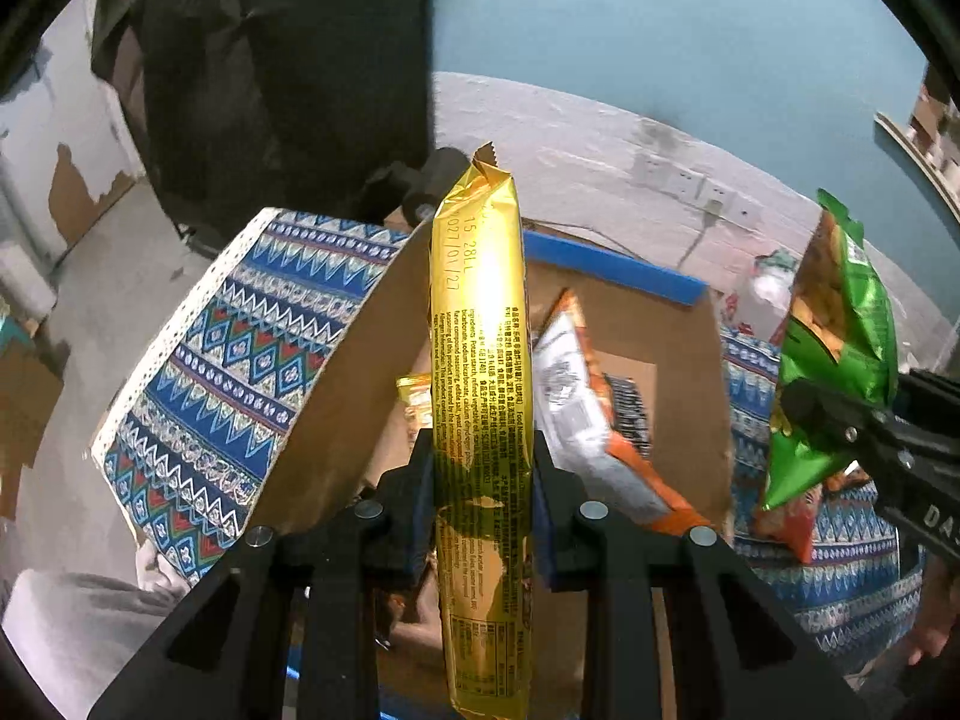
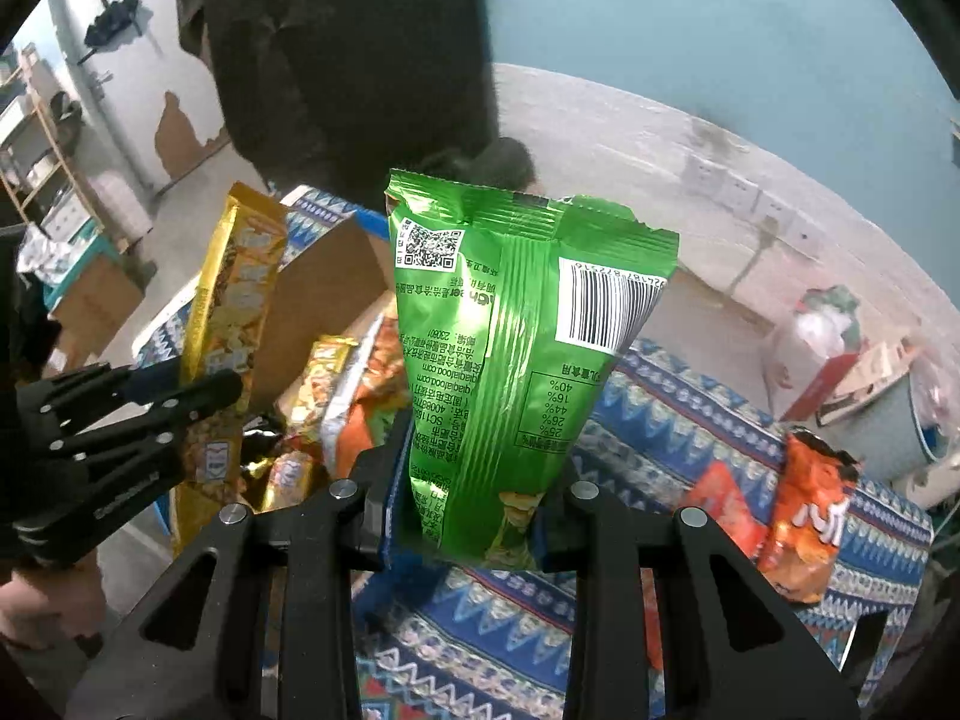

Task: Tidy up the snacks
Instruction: 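Lift the yellow bar and green bag and carry them over the box, then open the left gripper dropping the yellow bar while right releases the green bag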

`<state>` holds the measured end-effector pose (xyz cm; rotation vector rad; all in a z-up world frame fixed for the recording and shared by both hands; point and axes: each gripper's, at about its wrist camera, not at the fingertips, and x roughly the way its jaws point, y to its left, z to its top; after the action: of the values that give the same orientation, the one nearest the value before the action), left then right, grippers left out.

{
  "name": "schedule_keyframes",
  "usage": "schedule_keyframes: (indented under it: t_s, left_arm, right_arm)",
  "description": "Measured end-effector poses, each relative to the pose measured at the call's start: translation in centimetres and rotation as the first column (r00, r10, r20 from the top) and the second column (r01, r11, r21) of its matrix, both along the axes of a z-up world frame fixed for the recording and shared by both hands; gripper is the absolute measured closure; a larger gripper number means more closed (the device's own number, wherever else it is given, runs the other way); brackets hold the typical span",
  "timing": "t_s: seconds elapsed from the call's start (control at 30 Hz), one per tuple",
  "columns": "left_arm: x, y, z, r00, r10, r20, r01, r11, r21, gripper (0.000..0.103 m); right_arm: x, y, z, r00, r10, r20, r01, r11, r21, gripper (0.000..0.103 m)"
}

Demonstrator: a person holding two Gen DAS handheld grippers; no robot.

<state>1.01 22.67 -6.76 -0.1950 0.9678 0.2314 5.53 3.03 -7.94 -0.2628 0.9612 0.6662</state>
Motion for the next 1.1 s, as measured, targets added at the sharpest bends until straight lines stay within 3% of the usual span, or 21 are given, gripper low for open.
schedule_keyframes:
  t_s: [0.4, 0.53, 0.83, 1.1]
  left_arm:
    - [0.5, 2.7, -2.3, 0.996, 0.066, -0.062, -0.067, 0.998, -0.02, 0.075]
    - [0.0, 3.0, -1.8, 0.993, 0.084, -0.079, -0.082, 0.996, 0.023, 0.064]
    - [-2.0, 4.9, -0.4, 0.99, 0.124, -0.066, -0.124, 0.992, 0.008, 0.05]
    - [-3.1, 5.6, -0.1, 0.988, 0.143, -0.062, -0.143, 0.99, 0.01, 0.048]
  right_arm:
    - [0.4, 3.7, -1.4, 0.998, 0.059, -0.035, -0.06, 0.998, -0.011, 0.074]
    - [0.5, 4.5, -1.8, 0.995, 0.082, -0.058, -0.081, 0.997, 0.012, 0.074]
    - [-0.3, 7.1, -2.1, 0.987, 0.136, -0.089, -0.134, 0.991, 0.028, 0.074]
    - [-0.8, 9.0, -2.7, 0.979, 0.164, -0.123, -0.162, 0.986, 0.032, 0.072]
